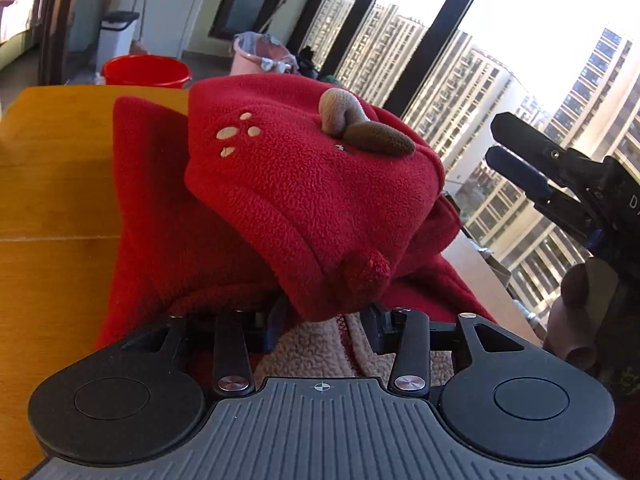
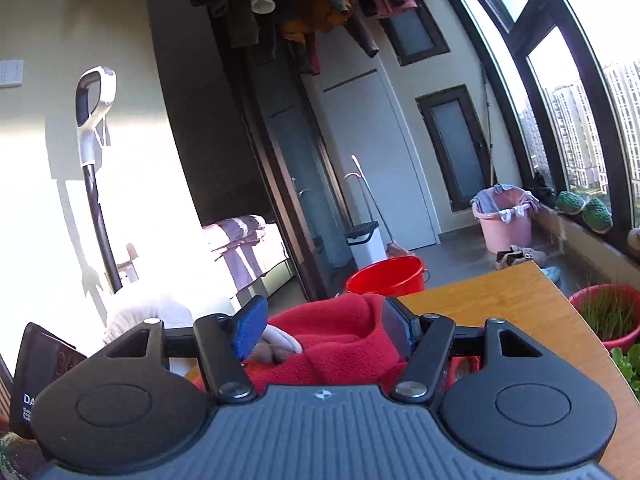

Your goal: Fold clothes

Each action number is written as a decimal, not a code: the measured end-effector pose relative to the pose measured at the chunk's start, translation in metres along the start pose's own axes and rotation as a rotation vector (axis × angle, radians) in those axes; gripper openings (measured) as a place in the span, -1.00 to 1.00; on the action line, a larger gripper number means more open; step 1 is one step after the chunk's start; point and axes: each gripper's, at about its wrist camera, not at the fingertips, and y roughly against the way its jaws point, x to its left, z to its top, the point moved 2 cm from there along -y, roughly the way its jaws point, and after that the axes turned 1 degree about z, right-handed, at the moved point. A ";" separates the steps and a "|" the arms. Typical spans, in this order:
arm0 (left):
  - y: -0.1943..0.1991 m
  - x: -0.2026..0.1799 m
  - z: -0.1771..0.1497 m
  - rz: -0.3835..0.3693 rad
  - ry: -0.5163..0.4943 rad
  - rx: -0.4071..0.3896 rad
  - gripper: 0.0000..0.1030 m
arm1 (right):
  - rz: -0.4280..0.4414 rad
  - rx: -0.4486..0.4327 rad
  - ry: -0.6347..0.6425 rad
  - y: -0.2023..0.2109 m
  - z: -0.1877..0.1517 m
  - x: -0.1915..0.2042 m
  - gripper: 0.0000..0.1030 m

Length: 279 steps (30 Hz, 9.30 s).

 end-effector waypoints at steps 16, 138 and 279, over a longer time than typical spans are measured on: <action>0.063 -0.005 0.051 -0.117 0.005 -0.311 0.57 | -0.088 0.213 -0.148 -0.065 -0.051 -0.026 0.27; 0.037 0.044 0.034 0.014 0.026 -0.270 0.34 | -0.156 0.396 -0.416 -0.110 -0.003 -0.112 0.08; -0.059 0.017 0.049 -0.012 -0.118 -0.179 1.00 | 0.039 0.312 0.159 -0.173 0.112 -0.013 0.02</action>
